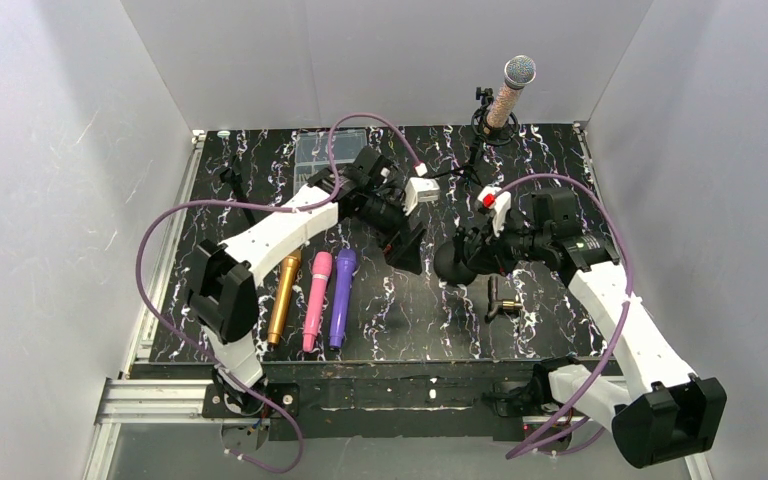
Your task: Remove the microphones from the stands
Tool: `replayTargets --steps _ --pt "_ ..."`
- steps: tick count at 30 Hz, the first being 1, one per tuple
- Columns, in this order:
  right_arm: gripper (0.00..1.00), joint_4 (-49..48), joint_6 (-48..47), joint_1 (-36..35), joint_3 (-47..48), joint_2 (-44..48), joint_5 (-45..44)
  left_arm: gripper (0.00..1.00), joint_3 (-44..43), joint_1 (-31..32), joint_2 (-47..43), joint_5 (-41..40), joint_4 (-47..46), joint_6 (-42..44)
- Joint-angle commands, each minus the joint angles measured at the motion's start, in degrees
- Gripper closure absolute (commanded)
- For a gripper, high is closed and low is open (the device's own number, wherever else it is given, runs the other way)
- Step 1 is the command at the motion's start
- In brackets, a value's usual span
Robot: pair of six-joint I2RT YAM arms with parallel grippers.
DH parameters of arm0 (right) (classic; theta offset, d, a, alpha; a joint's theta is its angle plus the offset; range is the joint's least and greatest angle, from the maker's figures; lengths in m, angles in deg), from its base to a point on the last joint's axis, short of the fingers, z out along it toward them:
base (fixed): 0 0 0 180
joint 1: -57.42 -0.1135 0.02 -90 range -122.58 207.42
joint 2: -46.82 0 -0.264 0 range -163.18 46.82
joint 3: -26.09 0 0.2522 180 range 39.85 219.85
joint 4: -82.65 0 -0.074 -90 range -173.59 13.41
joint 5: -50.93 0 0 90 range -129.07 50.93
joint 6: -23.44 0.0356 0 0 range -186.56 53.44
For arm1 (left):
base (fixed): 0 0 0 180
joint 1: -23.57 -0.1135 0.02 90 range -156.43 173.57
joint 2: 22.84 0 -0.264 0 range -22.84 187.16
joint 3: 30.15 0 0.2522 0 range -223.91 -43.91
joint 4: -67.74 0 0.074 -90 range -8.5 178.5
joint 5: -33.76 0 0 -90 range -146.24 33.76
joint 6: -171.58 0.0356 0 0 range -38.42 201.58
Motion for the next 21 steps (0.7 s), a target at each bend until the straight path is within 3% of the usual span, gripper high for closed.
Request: replayTargets --steps 1,12,21 --pt "0.99 -3.68 0.29 0.04 3.78 3.63 -1.39 0.02 -3.55 0.06 -6.38 3.67 9.01 2.61" --pt "0.99 -4.63 4.21 2.21 5.39 5.96 -7.58 0.02 -6.4 0.05 -11.43 -1.24 14.31 3.41" --pt "0.99 -7.48 8.26 11.88 3.42 9.72 -9.13 0.02 -6.12 0.09 -17.25 -12.71 19.83 4.28"
